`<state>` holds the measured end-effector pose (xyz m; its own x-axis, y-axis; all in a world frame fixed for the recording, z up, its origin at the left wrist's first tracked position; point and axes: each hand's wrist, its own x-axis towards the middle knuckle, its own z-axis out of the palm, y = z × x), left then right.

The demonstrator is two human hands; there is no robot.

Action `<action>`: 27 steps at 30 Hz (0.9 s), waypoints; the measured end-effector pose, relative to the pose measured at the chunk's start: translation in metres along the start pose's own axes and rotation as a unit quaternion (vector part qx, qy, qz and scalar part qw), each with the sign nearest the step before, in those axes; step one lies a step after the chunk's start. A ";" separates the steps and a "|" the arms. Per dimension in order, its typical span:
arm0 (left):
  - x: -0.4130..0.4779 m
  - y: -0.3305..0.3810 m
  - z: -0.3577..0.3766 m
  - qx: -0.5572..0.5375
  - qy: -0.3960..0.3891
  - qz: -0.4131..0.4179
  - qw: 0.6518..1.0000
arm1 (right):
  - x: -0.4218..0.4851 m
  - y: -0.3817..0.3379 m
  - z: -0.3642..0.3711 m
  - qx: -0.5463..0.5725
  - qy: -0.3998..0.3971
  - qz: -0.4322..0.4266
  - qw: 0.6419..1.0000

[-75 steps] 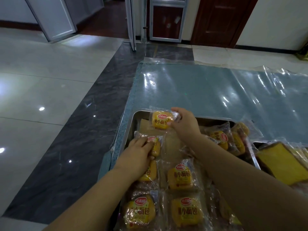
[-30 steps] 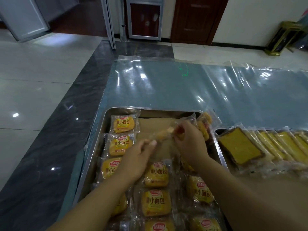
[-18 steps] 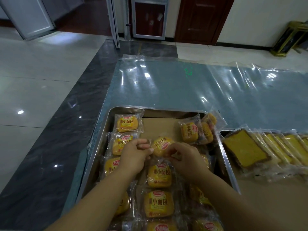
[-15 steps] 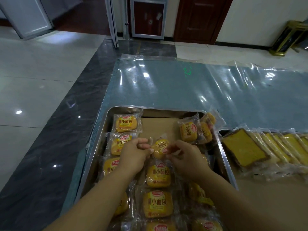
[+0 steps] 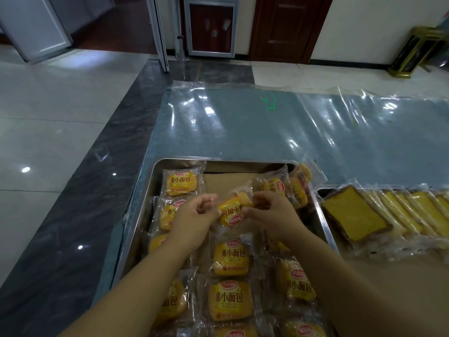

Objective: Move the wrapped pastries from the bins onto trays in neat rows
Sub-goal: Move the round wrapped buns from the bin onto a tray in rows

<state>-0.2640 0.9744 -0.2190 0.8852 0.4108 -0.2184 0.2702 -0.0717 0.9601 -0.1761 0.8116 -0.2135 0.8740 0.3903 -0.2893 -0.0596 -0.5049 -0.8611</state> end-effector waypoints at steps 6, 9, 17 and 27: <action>-0.003 0.007 -0.006 -0.090 0.037 -0.029 0.995 | -0.004 -0.006 -0.012 0.164 -0.037 0.015 0.986; -0.004 0.008 -0.007 -0.113 0.054 -0.047 0.991 | -0.005 -0.009 -0.014 0.215 -0.018 0.025 0.976; -0.007 0.007 -0.008 -0.102 0.027 -0.053 0.993 | -0.009 -0.016 -0.016 0.258 0.007 0.008 0.966; -0.003 0.025 -0.010 -0.016 -0.002 0.044 0.999 | -0.005 -0.038 -0.014 0.202 -0.060 -0.034 0.977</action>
<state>-0.2633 0.9805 -0.1929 0.9065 0.4007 -0.1332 0.1789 -0.0788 0.9807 -0.1714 0.8180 -0.1736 0.8214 0.5122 -0.2509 -0.2097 -0.1379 -0.9680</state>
